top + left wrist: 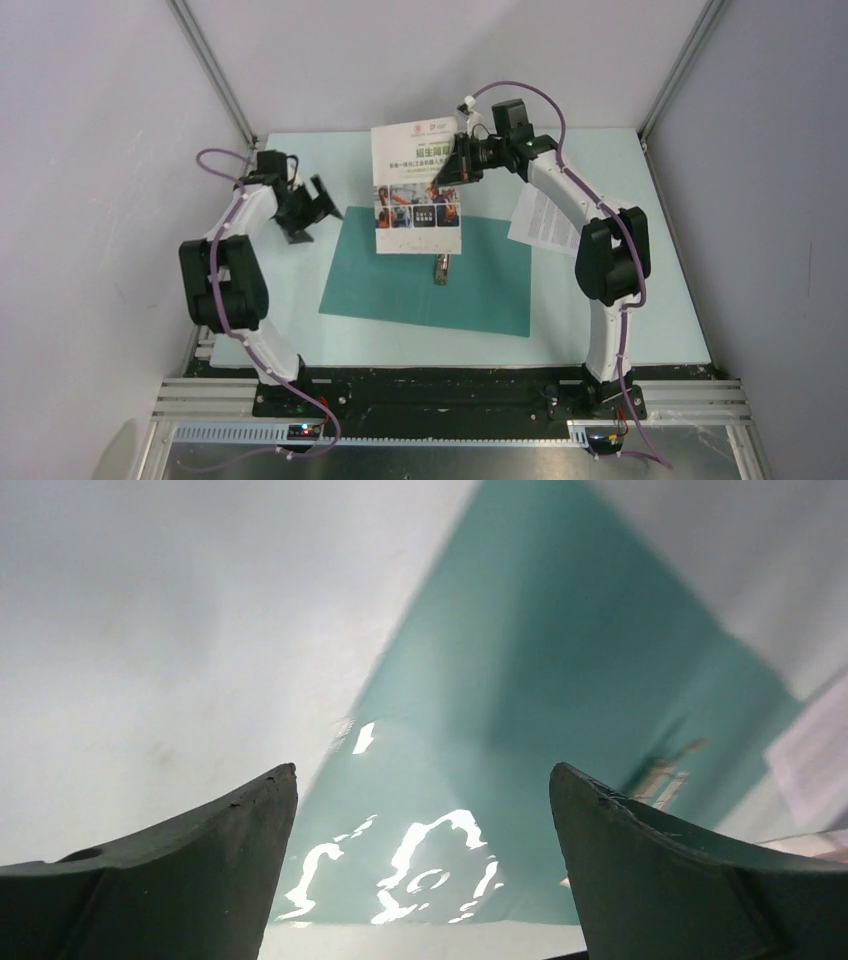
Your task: Put the files into the folder
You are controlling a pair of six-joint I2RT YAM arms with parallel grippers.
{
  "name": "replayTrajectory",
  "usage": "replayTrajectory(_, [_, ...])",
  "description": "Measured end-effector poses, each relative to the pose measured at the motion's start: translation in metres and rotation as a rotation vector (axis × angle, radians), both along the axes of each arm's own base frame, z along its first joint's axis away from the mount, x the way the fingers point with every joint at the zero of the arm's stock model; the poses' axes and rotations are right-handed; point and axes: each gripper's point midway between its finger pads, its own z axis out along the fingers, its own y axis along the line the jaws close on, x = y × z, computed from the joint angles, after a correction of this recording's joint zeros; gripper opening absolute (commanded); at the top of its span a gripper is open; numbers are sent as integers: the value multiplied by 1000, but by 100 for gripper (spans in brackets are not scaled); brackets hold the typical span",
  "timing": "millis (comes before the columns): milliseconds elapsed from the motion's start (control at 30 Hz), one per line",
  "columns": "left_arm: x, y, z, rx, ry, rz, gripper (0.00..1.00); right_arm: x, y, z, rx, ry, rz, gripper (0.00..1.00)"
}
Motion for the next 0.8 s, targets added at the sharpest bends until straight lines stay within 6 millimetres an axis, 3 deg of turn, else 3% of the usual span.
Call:
replayTrajectory(100, [-40, 29, -16, 73, 69, 61, 100, -12, -5, -22, -49, 19, 10, 0])
replayTrajectory(233, [-95, 39, -44, 127, 190, 99, 100, -20, -16, -61, -148, 73, -16, 0])
replayTrajectory(333, [-130, 46, -63, 133, 291, 140, 100, -23, -23, -79, -217, 88, -40, 0])
replayTrajectory(500, [-152, 60, -78, 104, 360, 229, 100, -33, -24, -101, -288, 102, -41, 0])
replayTrajectory(667, [-157, 57, -80, 81, 350, 242, 100, -51, -26, -124, -335, 160, -24, 0])
replayTrajectory(800, [-162, 49, -79, 48, 326, 234, 100, -59, -25, -129, -342, 185, -17, 0])
